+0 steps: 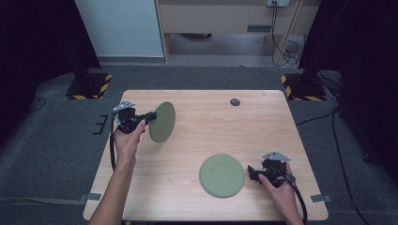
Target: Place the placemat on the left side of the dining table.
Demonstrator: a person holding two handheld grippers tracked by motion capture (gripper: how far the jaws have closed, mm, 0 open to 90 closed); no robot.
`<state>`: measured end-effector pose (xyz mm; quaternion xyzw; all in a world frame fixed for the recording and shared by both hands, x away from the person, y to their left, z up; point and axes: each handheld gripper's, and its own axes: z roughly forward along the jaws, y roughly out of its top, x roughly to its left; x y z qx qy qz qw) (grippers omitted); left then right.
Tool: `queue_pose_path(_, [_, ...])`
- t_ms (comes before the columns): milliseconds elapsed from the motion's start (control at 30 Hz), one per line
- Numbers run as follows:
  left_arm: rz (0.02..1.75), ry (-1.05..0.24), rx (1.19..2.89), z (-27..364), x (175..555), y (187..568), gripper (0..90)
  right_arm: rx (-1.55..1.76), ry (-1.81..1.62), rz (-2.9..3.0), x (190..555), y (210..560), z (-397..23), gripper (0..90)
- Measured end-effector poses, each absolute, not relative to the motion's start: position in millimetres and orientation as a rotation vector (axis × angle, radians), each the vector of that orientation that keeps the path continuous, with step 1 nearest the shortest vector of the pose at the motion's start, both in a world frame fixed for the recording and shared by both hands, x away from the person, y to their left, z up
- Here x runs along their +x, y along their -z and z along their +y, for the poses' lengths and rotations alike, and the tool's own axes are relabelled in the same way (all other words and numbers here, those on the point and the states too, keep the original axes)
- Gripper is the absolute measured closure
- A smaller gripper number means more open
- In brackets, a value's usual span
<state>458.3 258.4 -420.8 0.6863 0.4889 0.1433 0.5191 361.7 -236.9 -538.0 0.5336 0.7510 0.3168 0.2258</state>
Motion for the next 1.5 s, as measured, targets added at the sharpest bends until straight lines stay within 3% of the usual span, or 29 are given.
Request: queue_pose_path(1500, [1.327, -0.394, 1.576, 320.6, 452.4, 450.8, 85.5, 1.461, -0.874, 2.074, 362.9, 538.2, -235.6, 6.0])
